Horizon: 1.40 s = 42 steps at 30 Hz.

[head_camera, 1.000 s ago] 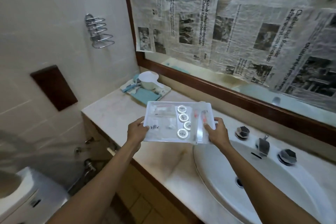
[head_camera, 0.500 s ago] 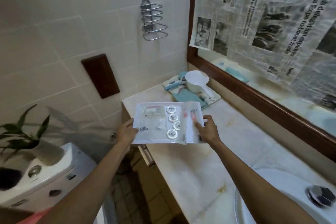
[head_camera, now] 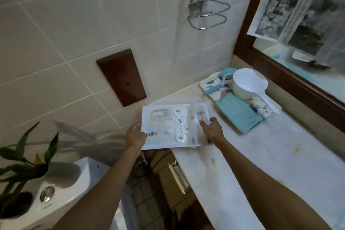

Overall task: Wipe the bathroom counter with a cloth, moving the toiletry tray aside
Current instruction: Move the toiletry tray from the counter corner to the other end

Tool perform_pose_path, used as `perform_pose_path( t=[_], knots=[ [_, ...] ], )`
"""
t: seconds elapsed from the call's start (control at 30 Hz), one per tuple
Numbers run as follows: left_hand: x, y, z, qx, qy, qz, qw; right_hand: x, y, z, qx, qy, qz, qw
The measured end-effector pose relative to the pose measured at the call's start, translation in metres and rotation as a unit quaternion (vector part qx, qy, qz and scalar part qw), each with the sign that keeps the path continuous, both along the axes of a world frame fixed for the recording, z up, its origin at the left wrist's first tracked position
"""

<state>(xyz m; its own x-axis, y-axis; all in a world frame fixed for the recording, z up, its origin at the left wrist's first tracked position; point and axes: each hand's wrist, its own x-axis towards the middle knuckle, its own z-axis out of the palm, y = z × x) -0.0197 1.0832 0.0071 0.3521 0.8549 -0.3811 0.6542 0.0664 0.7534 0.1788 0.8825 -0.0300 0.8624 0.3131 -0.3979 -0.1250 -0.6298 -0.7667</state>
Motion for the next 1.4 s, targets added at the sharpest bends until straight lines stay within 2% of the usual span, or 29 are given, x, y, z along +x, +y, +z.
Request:
perform_pose_path(
  t=[0.13,0.33,0.63,0.77,0.97,1.13,1.3,1.4],
  knots=[
    [0.01,0.032,-0.029,-0.007,0.031,-0.028,0.999,0.024,0.033,-0.023,-0.055,-0.006,0.018,0.998],
    [0.026,0.044,-0.047,-0.022,0.043,-0.016,0.999,0.04,0.062,-0.029,-0.117,-0.041,0.037,0.992],
    [0.044,0.036,-0.054,-0.07,0.042,0.024,0.996,0.053,0.052,-0.016,-0.139,-0.066,0.093,0.984],
    [0.054,0.027,-0.05,-0.099,0.014,0.061,0.993,0.042,0.03,-0.02,-0.152,-0.067,0.072,0.984],
    [0.058,0.011,-0.055,-0.134,-0.007,0.091,0.987,0.029,0.024,-0.022,-0.109,-0.038,-0.015,0.993],
    [0.059,0.02,-0.058,-0.145,-0.025,0.117,0.982,0.033,0.04,-0.019,0.023,0.062,-0.1,0.993],
    [0.061,0.028,-0.052,-0.174,-0.073,0.111,0.976,0.035,0.043,-0.021,0.111,0.095,-0.111,0.983],
    [0.057,0.032,-0.056,-0.181,-0.073,0.081,0.977,0.036,0.037,-0.015,0.158,0.124,-0.11,0.973]
  ],
)
